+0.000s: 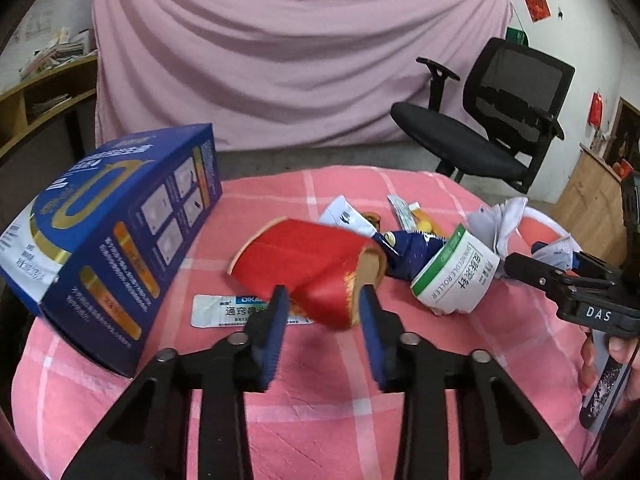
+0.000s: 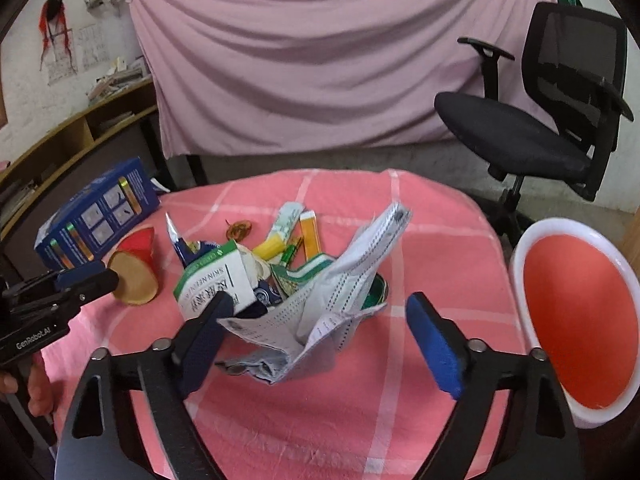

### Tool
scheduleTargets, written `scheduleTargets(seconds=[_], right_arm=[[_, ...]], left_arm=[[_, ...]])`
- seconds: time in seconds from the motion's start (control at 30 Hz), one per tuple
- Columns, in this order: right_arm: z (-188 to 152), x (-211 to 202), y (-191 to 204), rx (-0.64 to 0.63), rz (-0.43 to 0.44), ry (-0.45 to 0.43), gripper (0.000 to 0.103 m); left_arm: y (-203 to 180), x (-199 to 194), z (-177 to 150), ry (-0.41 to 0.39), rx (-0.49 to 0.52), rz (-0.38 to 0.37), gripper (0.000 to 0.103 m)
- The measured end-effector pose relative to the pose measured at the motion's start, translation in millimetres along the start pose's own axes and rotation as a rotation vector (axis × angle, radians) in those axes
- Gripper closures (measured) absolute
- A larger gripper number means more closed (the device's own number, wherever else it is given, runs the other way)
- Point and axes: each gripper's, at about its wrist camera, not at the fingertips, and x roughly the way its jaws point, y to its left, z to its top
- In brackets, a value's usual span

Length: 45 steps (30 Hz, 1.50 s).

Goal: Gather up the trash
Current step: 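Grasp the red paper cup with the left tool while the right tool grasps the crumpled paper, then carry cup and paper over the orange bin and open both tools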

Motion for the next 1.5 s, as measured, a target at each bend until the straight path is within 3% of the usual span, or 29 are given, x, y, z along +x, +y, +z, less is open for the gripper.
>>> scheduleTargets(seconds=[0.07,0.13,0.47,0.67,0.97,1.1,1.23,1.5], right_arm=[[0.4,1.5,-2.8,0.007,0.013,0.008,0.027],[-0.2,3.1,-4.0,0.013,0.024,0.019,0.033],[0.6,7.5,-6.9,0.038,0.042,0.032,0.034],[-1.0,11.2,-10.3,0.054,0.063,0.042,0.054],[-3.2,10.0,-12.9,0.073,0.105,0.032,0.085],[-4.3,5.6,-14.1,0.078,0.118,0.015,0.086],[-5.8,-6.3,-11.8,0.062,0.144,-0.039,0.087],[-9.2,-59.0,-11.1,0.024,0.213,-0.310,0.087]], left_arm=[[-2.3,0.9,0.6,0.018,0.025,-0.004,0.082],[-7.0,1.4,1.4,0.023,0.047,0.003,0.083],[-25.6,2.1,14.8,-0.045,0.118,0.049,0.080],[-26.1,28.8,22.4,0.049,0.137,0.026,0.080],[-29.1,27.6,21.5,0.067,0.159,0.023,0.087],[-36.8,23.0,16.8,0.040,0.163,0.042,0.090],[-39.3,13.1,11.9,-0.006,0.116,0.040,0.091],[-67.5,-23.4,12.1,-0.208,0.049,0.020,0.091]])
